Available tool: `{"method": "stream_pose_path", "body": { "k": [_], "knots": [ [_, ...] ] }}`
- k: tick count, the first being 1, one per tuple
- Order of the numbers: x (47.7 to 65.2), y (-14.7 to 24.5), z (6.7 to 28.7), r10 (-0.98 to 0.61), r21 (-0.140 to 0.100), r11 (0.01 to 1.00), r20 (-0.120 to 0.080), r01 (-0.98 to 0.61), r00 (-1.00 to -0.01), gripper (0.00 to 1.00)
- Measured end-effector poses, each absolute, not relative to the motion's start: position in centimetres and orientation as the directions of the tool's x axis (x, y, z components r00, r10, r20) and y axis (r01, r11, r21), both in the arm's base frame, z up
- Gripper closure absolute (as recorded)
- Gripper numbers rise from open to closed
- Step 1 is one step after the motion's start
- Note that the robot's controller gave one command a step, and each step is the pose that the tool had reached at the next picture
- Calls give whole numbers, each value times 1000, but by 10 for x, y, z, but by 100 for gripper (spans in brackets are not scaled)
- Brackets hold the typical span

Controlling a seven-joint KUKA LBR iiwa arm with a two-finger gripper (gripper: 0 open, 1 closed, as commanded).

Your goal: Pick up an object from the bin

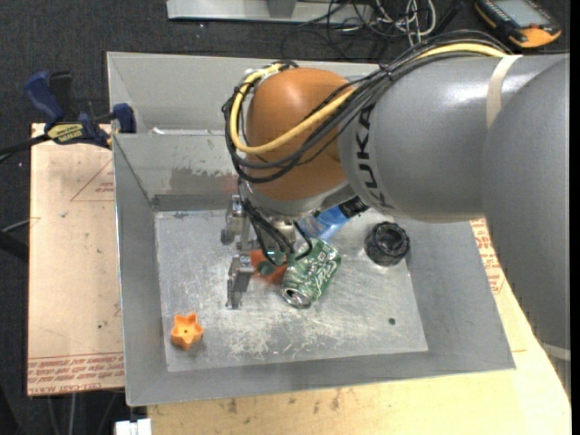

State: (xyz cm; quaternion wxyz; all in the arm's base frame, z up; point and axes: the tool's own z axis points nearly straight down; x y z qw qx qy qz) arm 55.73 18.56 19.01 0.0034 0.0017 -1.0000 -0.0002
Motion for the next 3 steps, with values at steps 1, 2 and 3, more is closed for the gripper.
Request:
{"method": "stream_pose_path", "body": {
  "k": [1,2,3],
  "knots": [
    [559,185,194,-1,1,1000,-1,-1,-1000,0],
    [571,176,180,-105,3,995,-6,-105,-995,0],
    [579,169,170,-160,3,987,-7,-160,-987,0]
  ]
}}
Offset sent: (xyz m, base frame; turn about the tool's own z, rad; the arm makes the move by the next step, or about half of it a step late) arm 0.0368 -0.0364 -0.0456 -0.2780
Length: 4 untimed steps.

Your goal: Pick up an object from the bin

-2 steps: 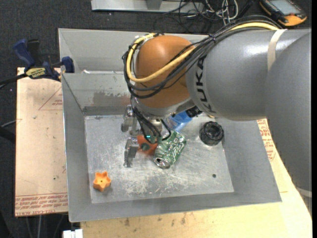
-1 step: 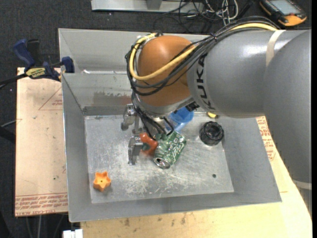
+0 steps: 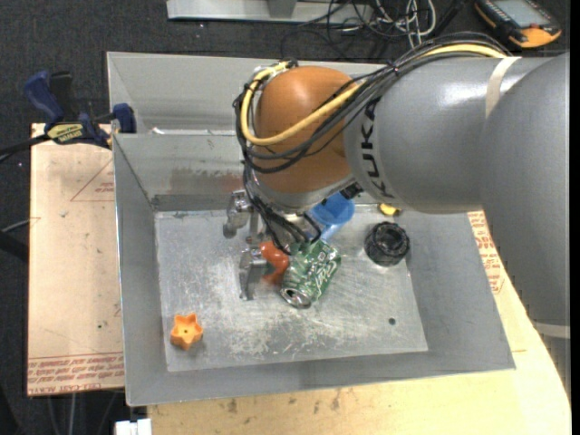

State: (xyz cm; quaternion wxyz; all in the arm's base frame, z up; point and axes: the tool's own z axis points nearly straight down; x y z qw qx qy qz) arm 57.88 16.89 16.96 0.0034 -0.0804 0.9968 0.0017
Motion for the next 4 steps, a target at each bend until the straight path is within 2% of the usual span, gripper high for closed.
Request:
{"method": "stream_pose_path", "body": {
  "k": [1,2,3,4],
  "knots": [
    [553,219,73,-468,3,883,-3,-468,-883,100],
    [553,219,73,-468,3,884,-3,-468,-884,100],
    [551,223,85,-445,2,896,-3,-445,-896,0],
    [551,223,85,-443,2,897,-3,-443,-897,0]
  ]
}}
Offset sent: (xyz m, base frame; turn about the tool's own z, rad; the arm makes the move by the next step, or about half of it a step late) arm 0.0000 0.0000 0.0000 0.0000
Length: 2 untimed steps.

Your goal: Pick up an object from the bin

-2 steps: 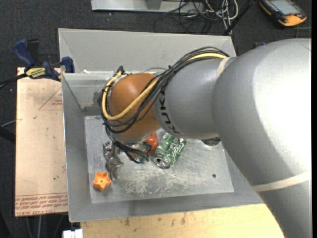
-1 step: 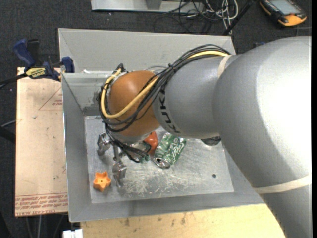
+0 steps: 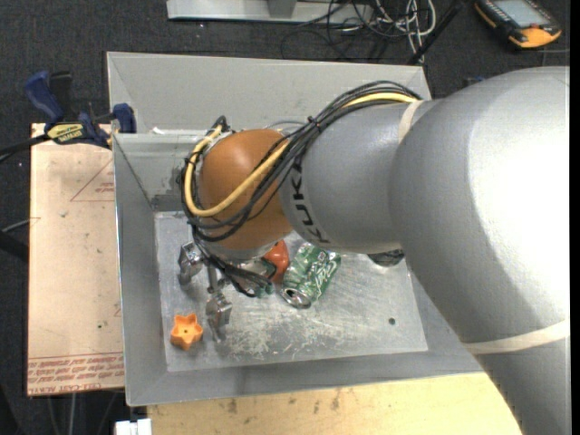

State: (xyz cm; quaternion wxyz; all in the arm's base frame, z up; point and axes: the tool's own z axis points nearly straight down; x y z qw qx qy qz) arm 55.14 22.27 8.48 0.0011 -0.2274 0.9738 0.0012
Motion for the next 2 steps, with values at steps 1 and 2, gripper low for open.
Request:
{"method": "stream_pose_path", "body": {
  "k": [1,2],
  "knots": [
    [551,223,85,-443,2,897,-3,-443,-897,0],
    [556,222,94,-466,3,885,6,-466,-885,0]
  ]
}}
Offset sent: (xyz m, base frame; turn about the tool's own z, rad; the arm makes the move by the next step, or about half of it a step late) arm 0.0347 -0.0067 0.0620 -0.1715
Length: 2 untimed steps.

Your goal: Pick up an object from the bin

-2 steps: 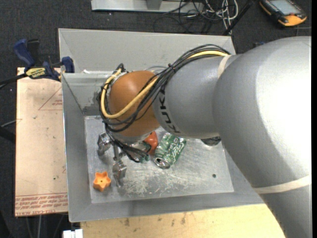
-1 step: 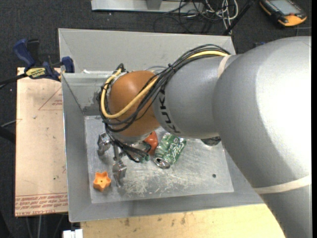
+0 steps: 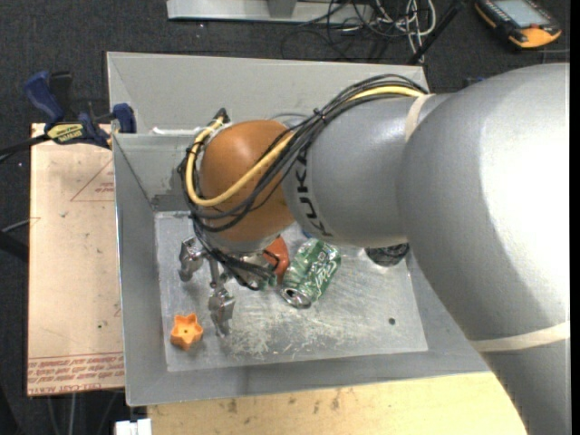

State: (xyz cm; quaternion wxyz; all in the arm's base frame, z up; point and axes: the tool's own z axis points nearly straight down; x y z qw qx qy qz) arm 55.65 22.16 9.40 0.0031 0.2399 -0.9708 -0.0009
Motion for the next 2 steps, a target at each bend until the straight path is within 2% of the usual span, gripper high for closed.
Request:
{"method": "stream_pose_path", "body": {
  "k": [1,2],
  "knots": [
    [533,232,99,-629,-2,778,-7,-629,-778,0],
    [495,232,77,-775,-4,631,-23,-775,-631,100]
  ]
}}
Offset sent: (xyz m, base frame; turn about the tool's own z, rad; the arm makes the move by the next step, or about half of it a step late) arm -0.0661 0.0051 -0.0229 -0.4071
